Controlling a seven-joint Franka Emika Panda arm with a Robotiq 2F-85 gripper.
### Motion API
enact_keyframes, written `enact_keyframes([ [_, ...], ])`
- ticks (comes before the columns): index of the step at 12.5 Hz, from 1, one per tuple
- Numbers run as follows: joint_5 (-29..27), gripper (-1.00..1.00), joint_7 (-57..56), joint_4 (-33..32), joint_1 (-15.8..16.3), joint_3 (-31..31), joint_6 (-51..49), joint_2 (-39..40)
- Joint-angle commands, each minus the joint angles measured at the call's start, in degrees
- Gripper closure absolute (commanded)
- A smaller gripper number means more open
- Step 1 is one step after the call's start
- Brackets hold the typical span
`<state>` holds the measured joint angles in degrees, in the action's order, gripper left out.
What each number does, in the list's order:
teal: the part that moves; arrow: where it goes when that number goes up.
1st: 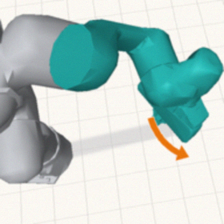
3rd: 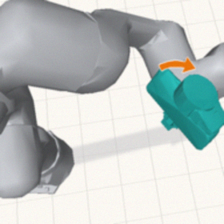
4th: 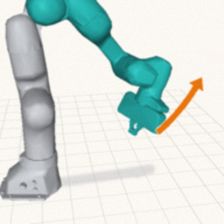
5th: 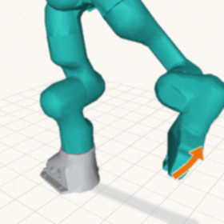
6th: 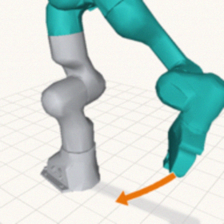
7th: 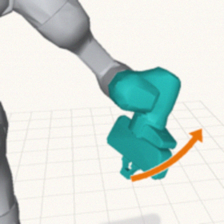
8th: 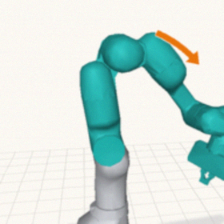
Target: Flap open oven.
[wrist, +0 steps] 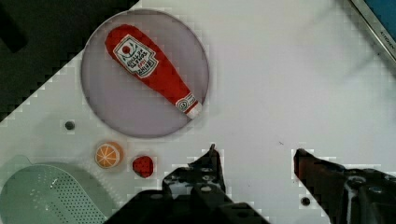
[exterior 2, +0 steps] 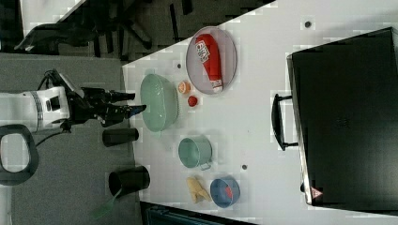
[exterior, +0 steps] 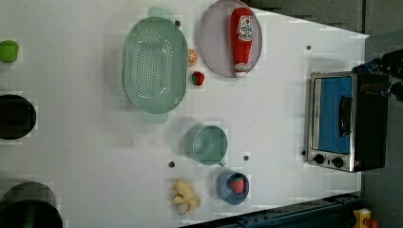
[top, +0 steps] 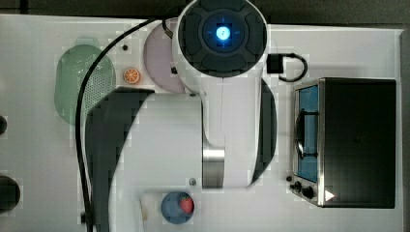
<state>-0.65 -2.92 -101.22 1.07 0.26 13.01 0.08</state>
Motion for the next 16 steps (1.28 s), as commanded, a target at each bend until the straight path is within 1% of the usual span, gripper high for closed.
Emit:
enact_keyframes([
  [1,1.2,-0.59,6.94,-11.03,-1.05,4.04,-9.44,-18.98],
  [3,1.2,-1.0,6.94,-11.03,-1.05,4.03,-9.44,-18.98],
  [7,1.2,-1.0,6.94,-11.03,-1.05,4.02,-9.44,-18.98],
  [8,1.2,-0.9,6.94,-11.03,-1.05,4.02,-9.44,-18.99],
  [11,1.2,-0.15,6.94,-11.06,-1.05,4.01,-9.44,-18.96],
  [14,1.21,0.55,6.77,-11.95,-1.13,4.32,-9.52,-18.95],
  [15,1.22,0.65,6.38,-12.53,-1.15,4.69,-9.51,-18.97],
  [16,1.25,0.65,4.68,-13.34,-1.19,5.24,-9.51,-18.95],
])
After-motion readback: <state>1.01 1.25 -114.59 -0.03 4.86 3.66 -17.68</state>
